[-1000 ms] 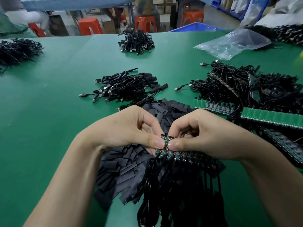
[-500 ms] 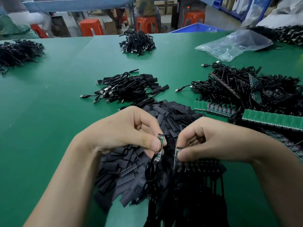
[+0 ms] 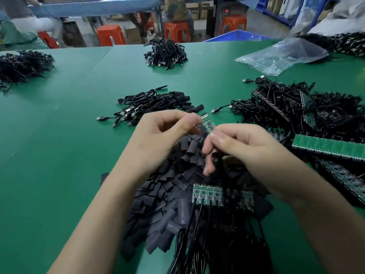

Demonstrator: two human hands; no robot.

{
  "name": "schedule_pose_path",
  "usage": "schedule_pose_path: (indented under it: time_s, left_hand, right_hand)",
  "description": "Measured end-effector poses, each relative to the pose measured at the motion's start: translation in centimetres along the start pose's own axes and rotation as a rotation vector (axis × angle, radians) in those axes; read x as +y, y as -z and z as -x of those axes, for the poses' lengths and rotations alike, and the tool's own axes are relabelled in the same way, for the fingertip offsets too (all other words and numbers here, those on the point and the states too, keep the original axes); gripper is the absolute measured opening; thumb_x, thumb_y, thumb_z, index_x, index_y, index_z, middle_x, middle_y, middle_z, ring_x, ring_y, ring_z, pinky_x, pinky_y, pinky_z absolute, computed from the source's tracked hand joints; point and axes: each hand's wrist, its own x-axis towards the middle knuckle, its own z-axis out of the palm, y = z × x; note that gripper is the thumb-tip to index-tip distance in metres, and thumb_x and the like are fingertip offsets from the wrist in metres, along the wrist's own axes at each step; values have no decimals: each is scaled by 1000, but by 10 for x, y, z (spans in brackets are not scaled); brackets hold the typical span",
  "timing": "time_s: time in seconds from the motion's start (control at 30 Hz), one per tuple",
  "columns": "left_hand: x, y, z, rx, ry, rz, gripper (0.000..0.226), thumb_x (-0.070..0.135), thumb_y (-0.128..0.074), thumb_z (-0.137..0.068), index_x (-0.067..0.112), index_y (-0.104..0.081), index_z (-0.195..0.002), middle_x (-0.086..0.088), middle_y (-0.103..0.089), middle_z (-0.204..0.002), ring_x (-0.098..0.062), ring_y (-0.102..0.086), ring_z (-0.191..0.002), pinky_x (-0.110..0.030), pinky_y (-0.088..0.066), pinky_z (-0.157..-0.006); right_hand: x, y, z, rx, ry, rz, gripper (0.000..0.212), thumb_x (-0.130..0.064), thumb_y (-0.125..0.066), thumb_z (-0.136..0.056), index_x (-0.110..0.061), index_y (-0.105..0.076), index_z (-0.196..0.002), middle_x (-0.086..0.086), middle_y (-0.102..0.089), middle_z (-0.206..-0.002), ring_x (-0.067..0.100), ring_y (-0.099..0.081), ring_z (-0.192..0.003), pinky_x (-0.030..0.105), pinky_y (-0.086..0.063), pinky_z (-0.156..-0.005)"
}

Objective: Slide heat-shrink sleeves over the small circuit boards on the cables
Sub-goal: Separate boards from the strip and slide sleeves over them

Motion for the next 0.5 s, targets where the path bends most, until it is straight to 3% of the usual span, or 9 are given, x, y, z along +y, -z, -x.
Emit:
schedule_pose_path:
  time_s: [0.07,0.17,0.27,0.4,0.5]
  left_hand:
    - [-16,-7,-3,123,30,-345,14,39,-70,-94,31,-80,-98,15,-77,-86,1,-68,-77,-25,-55,-76]
    - [-34,-27,2,95,121,-800,29,55,-66,-91,35,-76,-110,14,-70,-103,-10,-66,-97,-31,-54,-85]
    - [-43,-37,5,87,130,-900,37,61,-66,-89,33,-75,-112,8,-63,-104,-17,-64,-98,-32,-51,-78]
    - [-42,-33,3,97,91,-965,25,55,-67,-90,36,-78,-102,11,-65,-97,-17,-66,-94,-34,-55,-76]
    - [-38,-33,4,100,30,-1052,23,48,-60,-95,36,-78,-101,10,-66,-97,-17,-66,-94,-28,-46,-68]
  right_hand:
    - [-2,7,0,72,-17,-141,32,-34,-51,-100,-21,-69,-76,5,-66,-63,24,-67,-59,29,-55,-61]
    - [-1,16,0,142,-78,-175,40,-31,-49,-106,-19,-64,-71,4,-53,-56,19,-51,-44,27,-46,-46]
    - [1,19,0,163,-122,-71,41,-28,-43,-108,-15,-61,-73,3,-52,-57,16,-43,-42,24,-40,-45]
    - [1,17,0,143,-133,7,40,-27,-42,-109,-11,-59,-77,4,-55,-58,15,-41,-42,26,-41,-49]
    - [1,16,0,132,-159,42,39,-28,-43,-109,-10,-58,-78,3,-57,-58,14,-42,-41,32,-44,-57]
